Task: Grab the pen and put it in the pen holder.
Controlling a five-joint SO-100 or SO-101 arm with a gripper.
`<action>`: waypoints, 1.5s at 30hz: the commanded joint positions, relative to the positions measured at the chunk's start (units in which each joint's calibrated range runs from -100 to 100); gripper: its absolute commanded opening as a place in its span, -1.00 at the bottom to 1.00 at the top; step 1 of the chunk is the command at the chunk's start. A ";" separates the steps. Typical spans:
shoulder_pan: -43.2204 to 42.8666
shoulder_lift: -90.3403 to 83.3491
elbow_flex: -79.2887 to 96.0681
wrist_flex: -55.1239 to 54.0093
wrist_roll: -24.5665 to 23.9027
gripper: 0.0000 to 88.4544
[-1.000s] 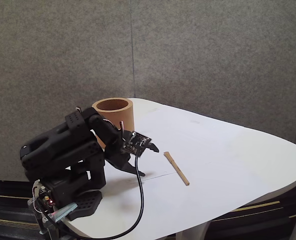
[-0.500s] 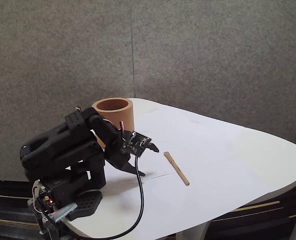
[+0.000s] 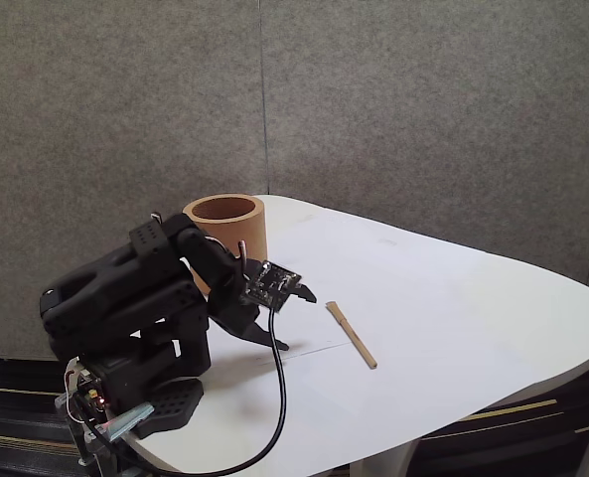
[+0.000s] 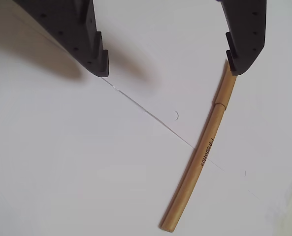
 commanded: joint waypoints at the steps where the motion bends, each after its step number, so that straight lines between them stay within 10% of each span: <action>1: 0.13 -0.07 -2.35 1.69 0.18 -0.23; 34: 0.57 16.36 -33.66 -1.44 -0.24 -0.23; 45: 0.86 42.72 -57.49 -1.44 -13.04 -0.23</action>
